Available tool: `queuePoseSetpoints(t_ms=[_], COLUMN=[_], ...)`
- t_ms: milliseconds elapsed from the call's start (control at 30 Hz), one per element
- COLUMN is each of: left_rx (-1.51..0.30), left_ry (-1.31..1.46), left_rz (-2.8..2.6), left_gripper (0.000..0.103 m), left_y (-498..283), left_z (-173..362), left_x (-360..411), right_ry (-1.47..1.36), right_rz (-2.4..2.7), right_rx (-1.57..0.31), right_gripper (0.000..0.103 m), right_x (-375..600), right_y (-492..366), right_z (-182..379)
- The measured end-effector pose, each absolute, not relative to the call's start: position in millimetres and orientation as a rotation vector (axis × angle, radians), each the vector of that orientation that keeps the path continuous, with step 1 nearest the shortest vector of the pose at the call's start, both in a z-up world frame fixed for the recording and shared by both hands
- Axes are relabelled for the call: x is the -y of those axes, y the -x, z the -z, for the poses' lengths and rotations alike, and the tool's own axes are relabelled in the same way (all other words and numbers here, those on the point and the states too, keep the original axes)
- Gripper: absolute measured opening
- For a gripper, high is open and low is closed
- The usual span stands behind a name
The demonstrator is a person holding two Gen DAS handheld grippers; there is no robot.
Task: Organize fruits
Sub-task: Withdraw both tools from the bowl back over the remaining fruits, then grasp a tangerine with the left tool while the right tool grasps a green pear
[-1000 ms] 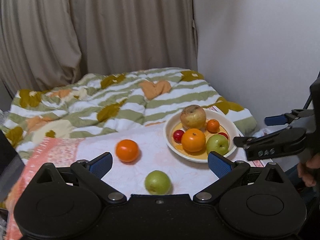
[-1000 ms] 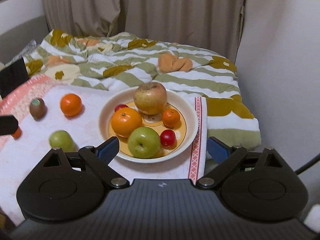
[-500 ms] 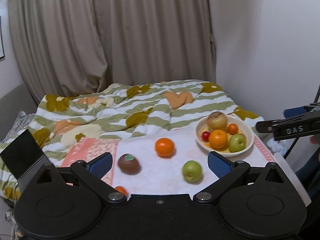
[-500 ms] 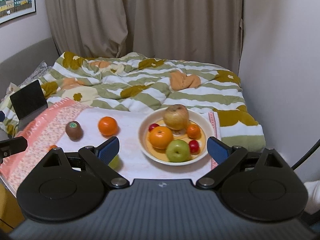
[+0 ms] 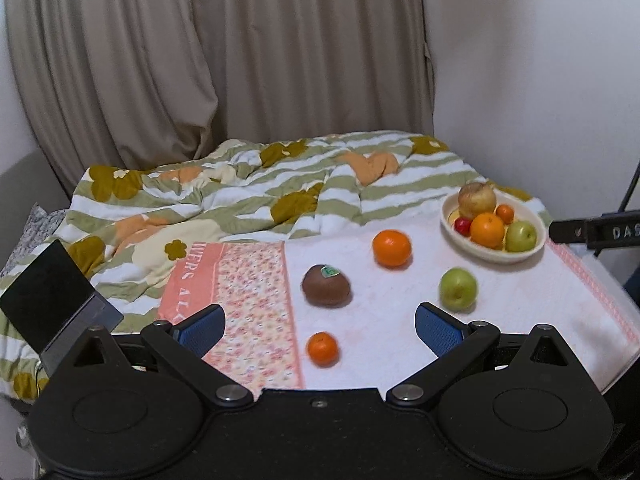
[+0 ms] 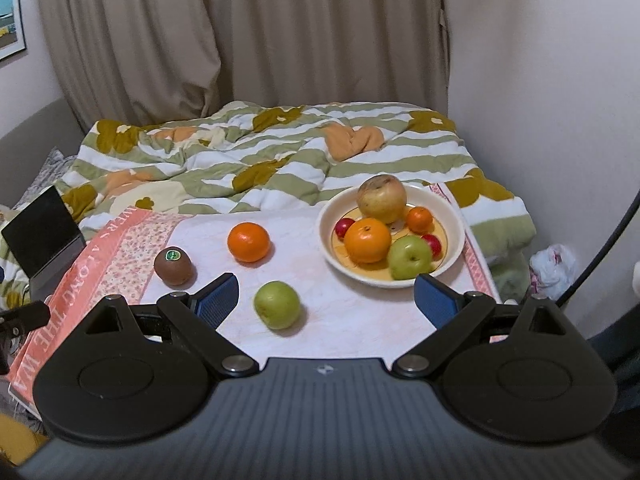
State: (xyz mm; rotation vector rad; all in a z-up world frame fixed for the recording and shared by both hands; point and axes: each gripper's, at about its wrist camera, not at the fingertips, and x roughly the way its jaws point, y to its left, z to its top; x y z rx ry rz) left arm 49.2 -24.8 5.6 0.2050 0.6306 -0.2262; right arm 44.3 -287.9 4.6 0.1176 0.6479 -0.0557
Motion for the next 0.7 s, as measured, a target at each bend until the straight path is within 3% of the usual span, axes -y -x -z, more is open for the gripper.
queuePoseSetpoints(t_ms=[533,700], left_rx=[-0.764,-0.816], left_ry=[-0.244,-0.238], left_rz=[0.400,0.424], left_gripper=[0.101,0.091], left_y=[-121.0,-137.8], left_z=[75.1,100.2], left_x=[-13.3,-5.7], right_ry=[-0.185,-0.202], right_rz=[0.215,0.230], right_rx=[-0.740,-0.759], right_gripper=[0.103,0.103], right_x=[217.4,215.2], right_y=[-90.0,-111.2], right_z=[71.9,95.2])
